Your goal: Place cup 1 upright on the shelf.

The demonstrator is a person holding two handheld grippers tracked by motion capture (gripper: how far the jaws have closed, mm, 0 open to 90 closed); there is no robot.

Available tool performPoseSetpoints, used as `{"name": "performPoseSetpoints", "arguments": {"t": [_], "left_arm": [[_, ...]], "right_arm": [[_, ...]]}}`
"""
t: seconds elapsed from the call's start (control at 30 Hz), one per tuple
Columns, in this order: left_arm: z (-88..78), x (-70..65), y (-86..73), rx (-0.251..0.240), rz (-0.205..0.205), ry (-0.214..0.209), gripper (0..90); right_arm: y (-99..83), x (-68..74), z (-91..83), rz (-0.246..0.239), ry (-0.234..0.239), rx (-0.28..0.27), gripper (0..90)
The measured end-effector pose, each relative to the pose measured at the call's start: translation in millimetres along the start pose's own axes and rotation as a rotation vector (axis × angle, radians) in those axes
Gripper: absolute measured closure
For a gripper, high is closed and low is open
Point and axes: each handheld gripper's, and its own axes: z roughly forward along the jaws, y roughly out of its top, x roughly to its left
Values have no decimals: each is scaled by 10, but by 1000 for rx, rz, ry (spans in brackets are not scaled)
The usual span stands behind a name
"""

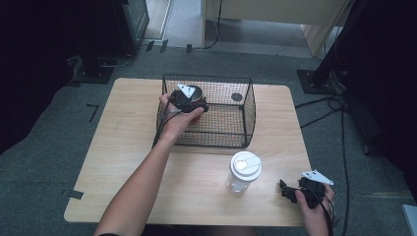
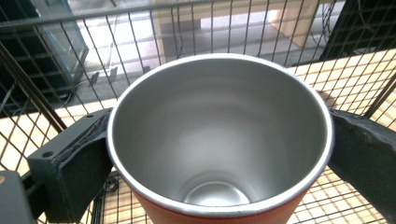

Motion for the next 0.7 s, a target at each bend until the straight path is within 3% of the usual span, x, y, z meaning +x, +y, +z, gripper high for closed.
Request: {"name": "performPoseSetpoints", "arguments": {"t": [0.13, 0.27, 0.4, 0.5, 0.7], "left_arm": [[-55, -3, 58, -47, 3, 4, 0], [-91, 15, 107, -86, -38, -20, 0], [-154, -33, 163, -109, -30, -31, 0], [-211, -65, 234, -121, -7, -8, 0], [-377, -97, 375, -141, 5, -23, 0]], "right_arm": [[0, 0, 0, -1, 0, 0, 0], [8, -1, 6, -2, 1, 2, 0], [8, -1, 7, -1, 2, 2, 0], [7, -1, 7, -1, 2, 2, 0], [8, -1, 7, -1, 2, 2, 0]]}}
